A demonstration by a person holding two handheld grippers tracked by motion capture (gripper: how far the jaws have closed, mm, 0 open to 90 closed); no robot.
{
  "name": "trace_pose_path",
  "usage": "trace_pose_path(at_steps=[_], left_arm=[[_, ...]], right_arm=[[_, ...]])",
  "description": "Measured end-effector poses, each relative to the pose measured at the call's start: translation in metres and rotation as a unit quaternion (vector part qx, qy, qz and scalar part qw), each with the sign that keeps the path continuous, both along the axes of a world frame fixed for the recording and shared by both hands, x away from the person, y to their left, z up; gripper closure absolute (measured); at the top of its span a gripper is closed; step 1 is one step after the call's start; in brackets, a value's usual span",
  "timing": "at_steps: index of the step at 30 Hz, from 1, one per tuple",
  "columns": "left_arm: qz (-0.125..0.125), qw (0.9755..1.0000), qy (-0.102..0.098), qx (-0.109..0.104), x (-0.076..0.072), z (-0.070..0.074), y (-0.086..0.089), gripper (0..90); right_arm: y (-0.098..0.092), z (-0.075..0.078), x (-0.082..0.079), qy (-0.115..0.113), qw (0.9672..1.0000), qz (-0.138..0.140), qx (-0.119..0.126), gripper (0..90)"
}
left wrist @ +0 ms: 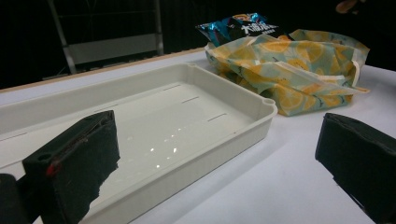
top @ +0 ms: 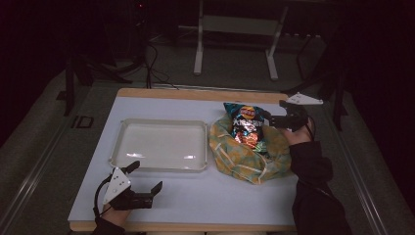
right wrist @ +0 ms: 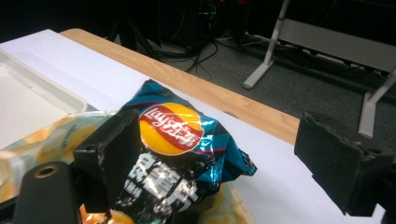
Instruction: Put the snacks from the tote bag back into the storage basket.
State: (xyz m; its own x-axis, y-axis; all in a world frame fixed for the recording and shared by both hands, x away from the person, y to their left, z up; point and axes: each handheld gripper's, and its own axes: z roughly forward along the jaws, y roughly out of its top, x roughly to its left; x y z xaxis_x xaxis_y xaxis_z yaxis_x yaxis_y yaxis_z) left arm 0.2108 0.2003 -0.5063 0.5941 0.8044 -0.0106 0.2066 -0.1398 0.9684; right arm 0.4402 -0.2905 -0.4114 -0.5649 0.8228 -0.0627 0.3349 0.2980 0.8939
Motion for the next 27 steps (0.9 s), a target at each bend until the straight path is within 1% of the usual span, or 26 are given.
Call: trace_pose_path(at_steps=[2,3,4,6,7,8,14,15,16,18,19,20,22,23,24,25,26,27], left_arm=[[0.002,1.0000,0.000,0.001,-0.001,0.000,0.000,0.0],[0.002,1.0000,0.000,0.001,-0.001,0.000,0.000,0.0],[0.001,1.0000,0.000,-0.001,-0.002,0.000,0.000,0.0],[0.002,1.0000,-0.001,-0.002,-0.002,0.000,0.000,0.0],[0.002,1.0000,-0.001,-0.003,-0.003,0.000,0.000,0.0],[0.003,1.0000,0.000,-0.003,-0.003,0.000,0.001,0.0],[0.004,1.0000,0.003,-0.001,-0.004,0.000,0.001,0.0],[0.004,1.0000,0.003,-0.001,-0.004,0.000,0.001,0.0],[0.004,1.0000,0.005,-0.001,-0.004,0.000,0.001,0.0],[0.004,1.0000,0.005,-0.003,-0.004,-0.001,0.000,0.0],[0.004,1.0000,0.006,-0.002,-0.004,-0.001,0.000,0.0],[0.004,1.0000,0.006,-0.002,-0.004,-0.001,0.000,0.0],[0.004,1.0000,0.007,-0.002,-0.003,-0.001,0.000,0.0],[0.004,1.0000,0.008,-0.001,-0.003,-0.002,0.000,0.0],[0.004,1.0000,0.008,-0.001,-0.003,-0.002,0.000,0.0],[0.004,1.0000,0.008,-0.001,-0.003,-0.002,-0.001,0.0],[0.005,1.0000,0.008,-0.001,-0.003,-0.002,-0.001,0.0],[0.005,1.0000,0.008,-0.001,-0.003,-0.002,-0.001,0.0]], right_arm=[[0.001,-0.004,0.007,0.008,1.0000,-0.001,-0.003,14.5],[0.001,-0.004,0.007,0.008,1.0000,-0.001,-0.003,14.5],[0.003,-0.008,0.014,0.018,0.9998,0.000,-0.006,14.5],[0.004,-0.009,0.016,0.021,0.9997,0.000,-0.008,14.5],[0.004,-0.011,0.019,0.026,0.9996,0.002,-0.009,14.5],[0.004,-0.016,0.025,0.036,0.9993,-0.001,-0.008,14.5],[0.001,-0.025,0.038,0.056,0.9984,-0.005,0.007,14.5],[0.001,-0.025,0.038,0.056,0.9984,-0.005,0.007,14.5],[0.000,-0.028,0.043,0.065,0.9979,-0.005,0.007,14.5],[0.000,-0.029,0.045,0.068,0.9976,-0.005,0.007,14.5],[-0.001,-0.031,0.049,0.080,0.9967,-0.001,0.014,14.5],[-0.002,-0.032,0.052,0.087,0.9961,0.001,0.018,14.6],[-0.004,-0.035,0.056,0.100,0.9944,0.009,0.033,16.8],[-0.004,-0.037,0.058,0.107,0.9935,0.013,0.036,16.8],[-0.004,-0.037,0.058,0.107,0.9935,0.013,0.036,16.8],[-0.005,-0.039,0.060,0.112,0.9928,0.015,0.038,16.8],[-0.005,-0.043,0.063,0.123,0.9914,0.016,0.041,16.8],[-0.005,-0.045,0.065,0.128,0.9909,0.012,0.039,16.9]])
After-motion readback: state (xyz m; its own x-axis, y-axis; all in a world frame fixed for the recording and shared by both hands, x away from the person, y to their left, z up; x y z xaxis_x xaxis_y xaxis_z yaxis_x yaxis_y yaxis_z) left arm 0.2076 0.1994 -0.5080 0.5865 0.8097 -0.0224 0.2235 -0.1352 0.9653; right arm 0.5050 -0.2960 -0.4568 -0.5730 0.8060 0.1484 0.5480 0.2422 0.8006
